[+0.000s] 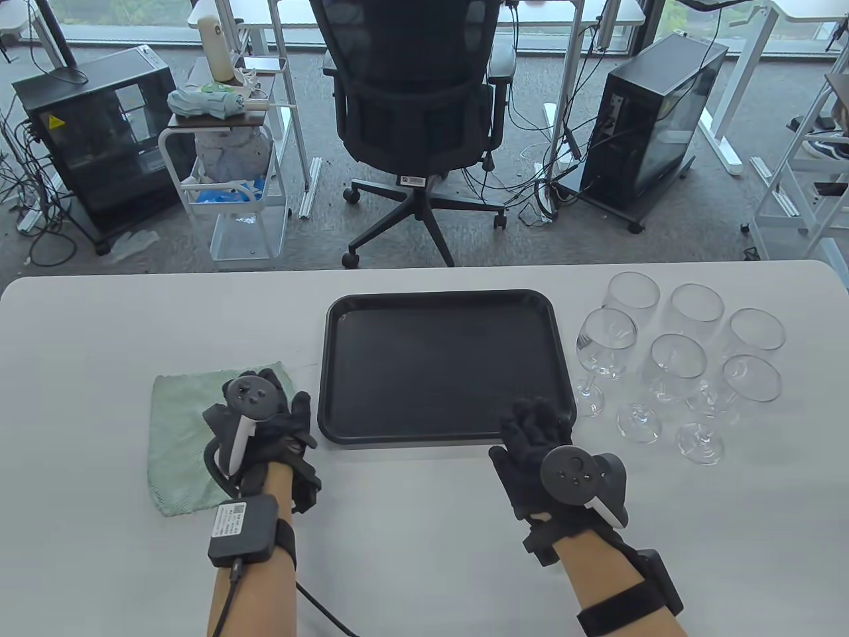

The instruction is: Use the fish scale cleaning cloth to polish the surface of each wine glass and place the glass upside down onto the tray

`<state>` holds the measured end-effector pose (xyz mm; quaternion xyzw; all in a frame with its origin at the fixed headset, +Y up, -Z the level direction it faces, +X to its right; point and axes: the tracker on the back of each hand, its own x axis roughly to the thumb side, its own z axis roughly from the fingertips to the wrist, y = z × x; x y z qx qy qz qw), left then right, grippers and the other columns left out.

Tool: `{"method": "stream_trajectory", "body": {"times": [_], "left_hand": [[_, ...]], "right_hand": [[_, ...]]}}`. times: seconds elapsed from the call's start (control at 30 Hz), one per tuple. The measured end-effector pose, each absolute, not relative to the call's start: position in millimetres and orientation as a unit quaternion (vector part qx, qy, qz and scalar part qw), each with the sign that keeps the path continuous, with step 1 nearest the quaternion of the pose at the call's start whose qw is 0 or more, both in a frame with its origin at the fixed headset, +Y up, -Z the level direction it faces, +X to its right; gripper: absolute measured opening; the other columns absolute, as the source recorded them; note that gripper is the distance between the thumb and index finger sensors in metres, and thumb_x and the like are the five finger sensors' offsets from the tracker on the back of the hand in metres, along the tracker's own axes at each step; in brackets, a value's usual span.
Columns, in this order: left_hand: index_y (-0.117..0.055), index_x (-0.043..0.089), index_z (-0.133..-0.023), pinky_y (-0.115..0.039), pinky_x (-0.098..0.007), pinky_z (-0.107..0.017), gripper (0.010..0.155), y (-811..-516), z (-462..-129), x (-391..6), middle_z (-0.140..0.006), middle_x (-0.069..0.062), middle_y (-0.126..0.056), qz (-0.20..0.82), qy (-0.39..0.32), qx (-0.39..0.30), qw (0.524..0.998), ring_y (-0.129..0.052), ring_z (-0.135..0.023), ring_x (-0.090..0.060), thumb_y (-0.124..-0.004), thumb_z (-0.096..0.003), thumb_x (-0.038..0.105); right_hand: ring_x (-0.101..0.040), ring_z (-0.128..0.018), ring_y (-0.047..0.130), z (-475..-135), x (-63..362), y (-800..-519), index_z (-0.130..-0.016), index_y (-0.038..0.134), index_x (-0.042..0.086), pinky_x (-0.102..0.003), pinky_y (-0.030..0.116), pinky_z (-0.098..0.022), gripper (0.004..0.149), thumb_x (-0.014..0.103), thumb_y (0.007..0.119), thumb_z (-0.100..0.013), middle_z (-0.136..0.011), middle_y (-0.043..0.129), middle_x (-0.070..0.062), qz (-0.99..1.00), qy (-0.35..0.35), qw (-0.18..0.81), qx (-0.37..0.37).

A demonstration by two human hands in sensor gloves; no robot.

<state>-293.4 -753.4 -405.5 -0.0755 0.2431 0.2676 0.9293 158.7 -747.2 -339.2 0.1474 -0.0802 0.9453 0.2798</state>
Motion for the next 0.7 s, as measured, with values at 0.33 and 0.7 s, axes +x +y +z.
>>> {"method": "stream_trajectory", "body": {"times": [0.33, 0.7], "left_hand": [[-0.003, 0.051, -0.104, 0.004, -0.076, -0.06, 0.106, -797.8, -416.9, -335.0, -0.114, 0.004, 0.012, 0.286, 0.282, -0.213, 0.891, 0.021, -0.101, -0.035, -0.071, -0.0343, 0.092], [-0.022, 0.051, -0.106, 0.006, -0.072, -0.063, 0.062, -806.2, -415.9, -329.8, -0.115, 0.009, 0.004, 0.267, 0.305, -0.21, 0.89, 0.016, -0.104, -0.03, -0.056, -0.0561, 0.06]], "right_hand": [[-0.036, -0.103, 0.022, -337.3, 153.3, -750.4, -0.107, 0.055, 0.021, -0.058, 0.027, -0.07, 0.064, 0.055, 0.065, -0.054, -0.115, 0.044, -0.012, 0.946, -0.063, 0.28, 0.15], [-0.036, -0.103, 0.023, -338.3, 159.3, -750.5, -0.107, 0.056, 0.021, -0.059, 0.027, -0.07, 0.064, 0.055, 0.066, -0.054, -0.115, 0.044, -0.012, 0.947, -0.064, 0.284, 0.136]]}}
